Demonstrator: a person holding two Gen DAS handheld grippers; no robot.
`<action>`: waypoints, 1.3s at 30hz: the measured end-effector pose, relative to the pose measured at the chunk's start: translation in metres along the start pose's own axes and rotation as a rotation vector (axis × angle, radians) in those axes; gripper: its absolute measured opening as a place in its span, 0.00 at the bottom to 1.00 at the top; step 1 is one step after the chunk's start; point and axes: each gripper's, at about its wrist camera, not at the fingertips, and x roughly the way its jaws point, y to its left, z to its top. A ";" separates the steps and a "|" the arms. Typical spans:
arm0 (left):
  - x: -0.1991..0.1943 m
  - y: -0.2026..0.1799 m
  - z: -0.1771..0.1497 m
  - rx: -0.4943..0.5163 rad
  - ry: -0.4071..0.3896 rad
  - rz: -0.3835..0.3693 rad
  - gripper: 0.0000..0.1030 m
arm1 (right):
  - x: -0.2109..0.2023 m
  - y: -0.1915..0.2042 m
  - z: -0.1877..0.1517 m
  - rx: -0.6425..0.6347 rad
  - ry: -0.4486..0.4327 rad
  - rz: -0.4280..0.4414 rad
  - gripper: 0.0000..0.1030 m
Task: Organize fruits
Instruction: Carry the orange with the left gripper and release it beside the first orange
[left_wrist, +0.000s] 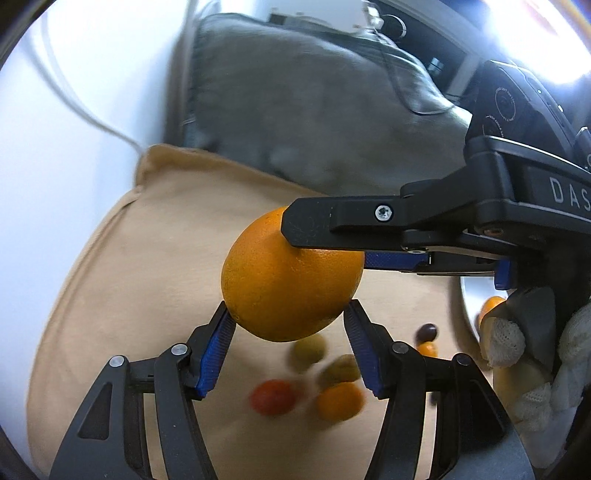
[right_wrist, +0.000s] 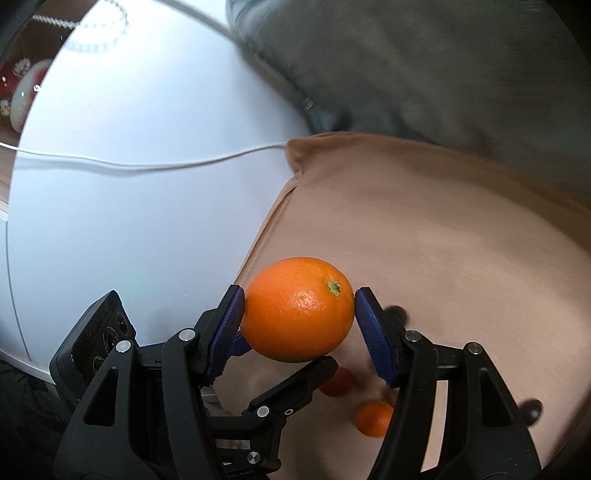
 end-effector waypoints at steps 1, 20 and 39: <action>0.001 -0.006 0.000 0.008 0.000 -0.006 0.58 | -0.005 -0.003 -0.002 0.003 -0.007 -0.004 0.63; 0.028 -0.125 0.004 0.147 0.034 -0.135 0.58 | -0.131 -0.073 -0.040 0.114 -0.147 -0.088 0.63; 0.072 -0.204 0.012 0.236 0.110 -0.219 0.58 | -0.204 -0.160 -0.062 0.230 -0.219 -0.155 0.63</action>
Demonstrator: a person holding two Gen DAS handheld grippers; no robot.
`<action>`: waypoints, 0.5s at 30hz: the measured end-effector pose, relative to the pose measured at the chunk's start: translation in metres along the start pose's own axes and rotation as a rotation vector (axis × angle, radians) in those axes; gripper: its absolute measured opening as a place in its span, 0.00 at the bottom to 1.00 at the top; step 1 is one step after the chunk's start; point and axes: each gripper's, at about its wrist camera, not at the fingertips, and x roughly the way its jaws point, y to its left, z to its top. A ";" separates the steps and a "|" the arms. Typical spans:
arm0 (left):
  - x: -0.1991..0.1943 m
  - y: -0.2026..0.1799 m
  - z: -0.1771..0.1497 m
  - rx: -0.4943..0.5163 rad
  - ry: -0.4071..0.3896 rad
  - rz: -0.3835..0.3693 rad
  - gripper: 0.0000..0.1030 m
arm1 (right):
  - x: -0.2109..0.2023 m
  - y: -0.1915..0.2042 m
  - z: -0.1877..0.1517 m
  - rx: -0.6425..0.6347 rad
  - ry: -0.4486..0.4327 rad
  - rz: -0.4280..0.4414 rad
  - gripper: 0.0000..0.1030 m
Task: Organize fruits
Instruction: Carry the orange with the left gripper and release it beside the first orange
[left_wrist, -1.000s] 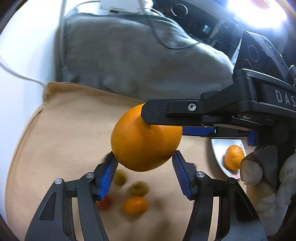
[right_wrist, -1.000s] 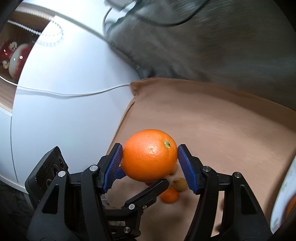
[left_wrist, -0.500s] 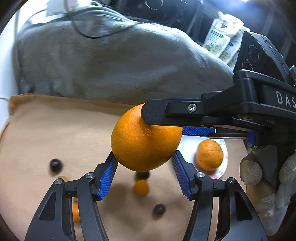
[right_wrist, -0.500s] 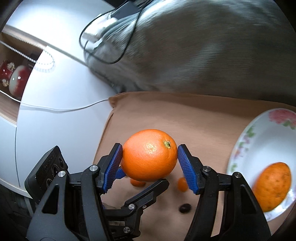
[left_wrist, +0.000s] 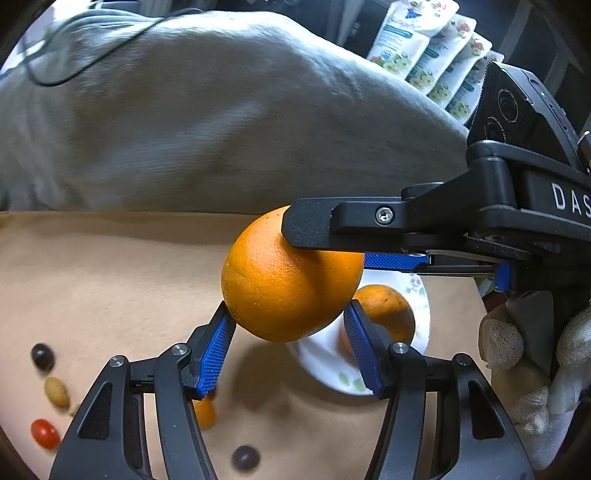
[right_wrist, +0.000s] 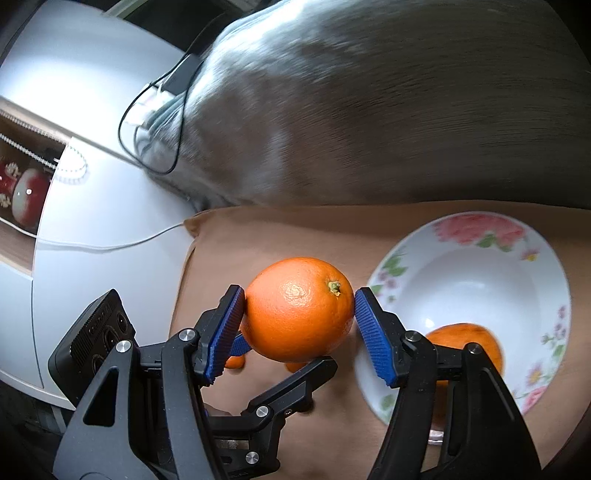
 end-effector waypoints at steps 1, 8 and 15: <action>0.003 -0.002 0.002 0.003 0.003 -0.003 0.58 | -0.003 -0.004 0.001 0.003 -0.002 -0.002 0.63; 0.011 -0.008 0.006 0.021 0.022 -0.016 0.58 | -0.016 -0.029 0.011 0.030 -0.012 -0.012 0.63; 0.009 -0.005 0.006 0.025 0.048 -0.029 0.58 | -0.022 -0.046 0.016 0.057 -0.015 -0.020 0.63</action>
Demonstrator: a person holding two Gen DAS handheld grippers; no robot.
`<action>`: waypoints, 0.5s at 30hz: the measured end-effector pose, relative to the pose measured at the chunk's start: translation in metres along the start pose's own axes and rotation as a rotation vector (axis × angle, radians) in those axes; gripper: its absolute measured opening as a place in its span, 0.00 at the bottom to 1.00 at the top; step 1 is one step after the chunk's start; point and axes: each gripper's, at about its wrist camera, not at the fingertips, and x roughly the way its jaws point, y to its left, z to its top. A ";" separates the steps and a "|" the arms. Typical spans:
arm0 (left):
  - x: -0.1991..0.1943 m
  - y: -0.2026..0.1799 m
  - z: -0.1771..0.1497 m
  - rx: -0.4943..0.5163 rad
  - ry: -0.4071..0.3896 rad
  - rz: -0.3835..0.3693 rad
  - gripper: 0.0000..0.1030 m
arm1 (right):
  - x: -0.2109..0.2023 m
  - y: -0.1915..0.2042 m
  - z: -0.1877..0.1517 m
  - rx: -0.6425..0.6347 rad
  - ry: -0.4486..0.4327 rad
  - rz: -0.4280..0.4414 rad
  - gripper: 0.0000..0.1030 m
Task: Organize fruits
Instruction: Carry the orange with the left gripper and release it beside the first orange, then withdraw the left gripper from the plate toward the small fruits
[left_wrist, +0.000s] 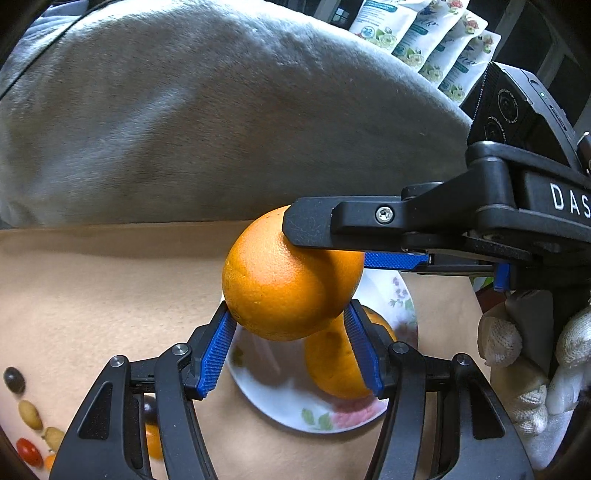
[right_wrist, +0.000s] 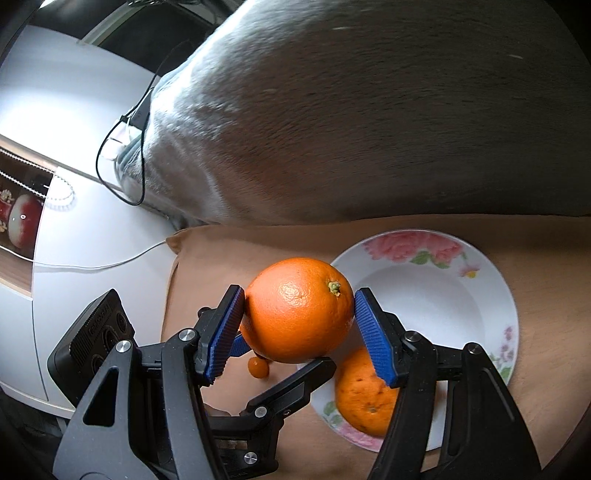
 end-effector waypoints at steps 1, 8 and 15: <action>0.000 0.000 0.000 0.001 0.003 -0.001 0.58 | -0.002 -0.003 0.000 0.005 -0.002 0.000 0.63; 0.001 0.000 -0.005 0.023 0.021 -0.011 0.53 | -0.001 -0.011 0.003 0.038 -0.003 -0.006 0.63; -0.023 -0.001 -0.008 0.063 -0.016 0.005 0.51 | -0.020 -0.014 0.006 0.066 -0.069 -0.045 0.63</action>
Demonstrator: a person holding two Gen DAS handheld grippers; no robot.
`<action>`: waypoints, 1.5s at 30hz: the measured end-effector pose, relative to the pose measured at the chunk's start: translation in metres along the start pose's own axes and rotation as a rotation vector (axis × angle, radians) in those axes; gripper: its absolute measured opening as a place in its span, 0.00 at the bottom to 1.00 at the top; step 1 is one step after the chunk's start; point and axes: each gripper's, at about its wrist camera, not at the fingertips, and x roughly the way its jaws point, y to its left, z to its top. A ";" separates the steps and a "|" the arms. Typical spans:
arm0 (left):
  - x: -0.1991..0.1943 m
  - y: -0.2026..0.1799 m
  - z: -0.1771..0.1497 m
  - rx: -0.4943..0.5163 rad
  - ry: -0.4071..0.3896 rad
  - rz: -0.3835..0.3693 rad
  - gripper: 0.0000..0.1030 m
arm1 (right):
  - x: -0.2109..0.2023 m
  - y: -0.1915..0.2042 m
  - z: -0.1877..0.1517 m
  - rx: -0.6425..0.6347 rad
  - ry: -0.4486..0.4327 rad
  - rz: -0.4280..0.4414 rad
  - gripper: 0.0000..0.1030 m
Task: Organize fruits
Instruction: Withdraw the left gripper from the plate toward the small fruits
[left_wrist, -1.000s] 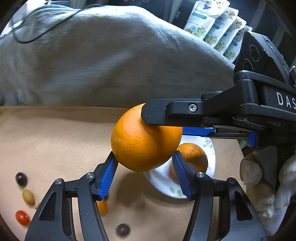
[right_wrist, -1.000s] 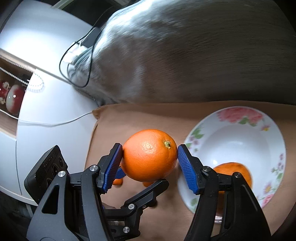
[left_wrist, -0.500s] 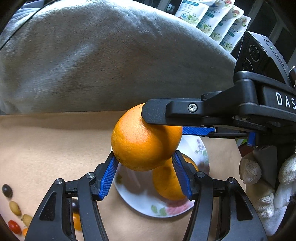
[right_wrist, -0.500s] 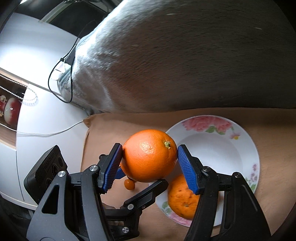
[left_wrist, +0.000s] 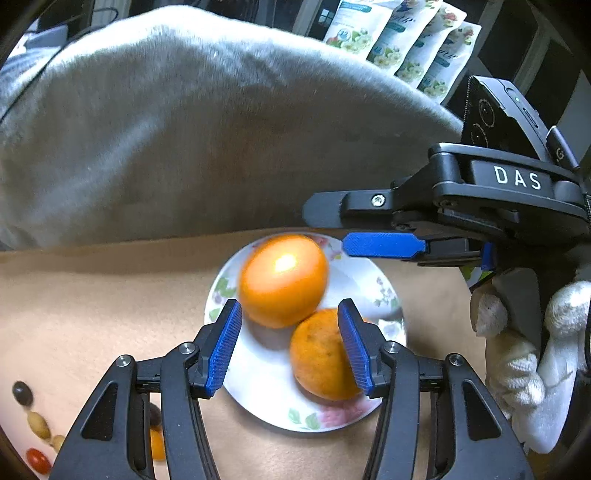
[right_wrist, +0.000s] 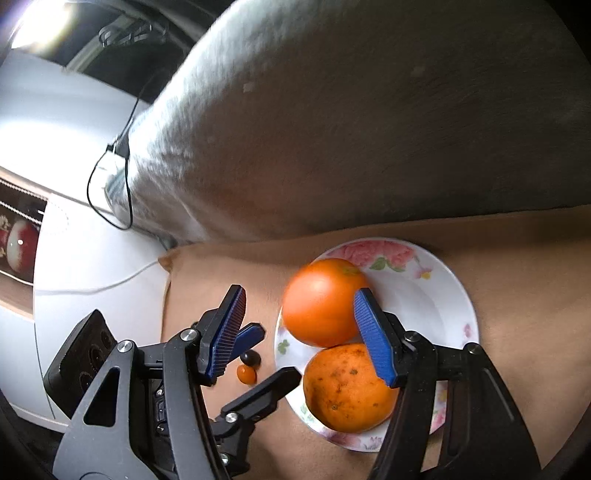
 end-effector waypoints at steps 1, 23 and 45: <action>-0.003 0.000 0.000 0.002 -0.004 0.001 0.51 | -0.003 0.000 0.000 0.001 -0.008 -0.002 0.63; -0.051 -0.001 -0.009 0.004 -0.020 0.060 0.53 | -0.025 0.056 -0.029 -0.124 -0.077 -0.145 0.71; -0.110 0.090 -0.059 -0.145 0.015 0.223 0.53 | 0.033 0.158 -0.087 -0.448 0.005 -0.209 0.76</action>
